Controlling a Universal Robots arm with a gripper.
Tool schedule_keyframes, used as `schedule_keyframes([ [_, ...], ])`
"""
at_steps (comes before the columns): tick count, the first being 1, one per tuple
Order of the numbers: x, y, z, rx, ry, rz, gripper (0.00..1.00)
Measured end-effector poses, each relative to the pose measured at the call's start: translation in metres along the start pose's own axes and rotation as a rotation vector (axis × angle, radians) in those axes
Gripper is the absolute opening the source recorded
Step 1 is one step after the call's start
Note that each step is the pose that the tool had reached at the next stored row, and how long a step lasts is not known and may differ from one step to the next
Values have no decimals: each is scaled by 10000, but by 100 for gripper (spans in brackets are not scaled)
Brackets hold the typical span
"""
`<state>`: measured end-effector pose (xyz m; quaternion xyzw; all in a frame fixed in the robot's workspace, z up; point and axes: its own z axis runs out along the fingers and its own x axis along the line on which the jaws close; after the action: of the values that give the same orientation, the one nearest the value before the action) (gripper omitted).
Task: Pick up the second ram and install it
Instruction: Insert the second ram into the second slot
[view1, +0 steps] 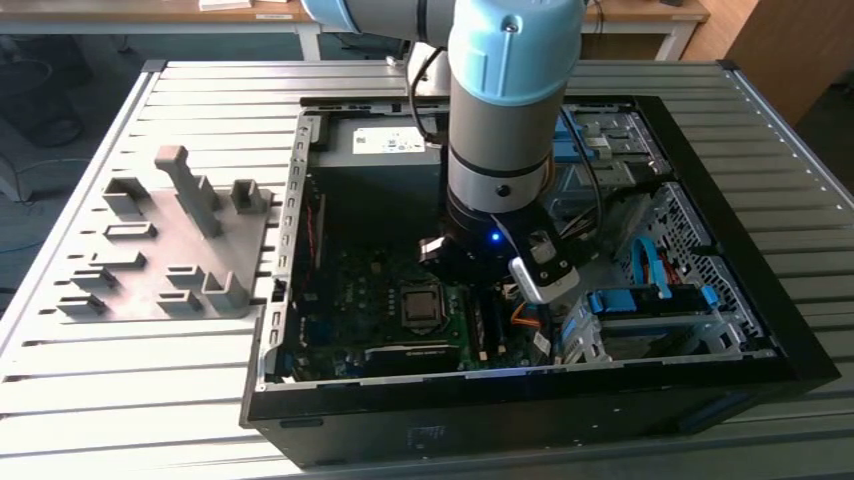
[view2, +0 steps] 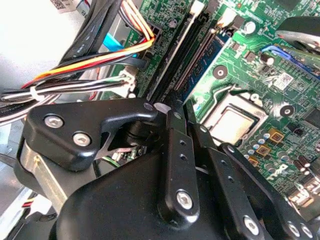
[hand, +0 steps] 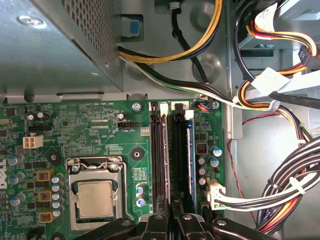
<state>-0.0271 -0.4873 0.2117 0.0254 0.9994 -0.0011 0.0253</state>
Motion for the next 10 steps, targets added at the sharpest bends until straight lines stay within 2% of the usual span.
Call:
schedule_keyframes([
  [10, 1, 0, 27, 0, 0, -1, 14],
])
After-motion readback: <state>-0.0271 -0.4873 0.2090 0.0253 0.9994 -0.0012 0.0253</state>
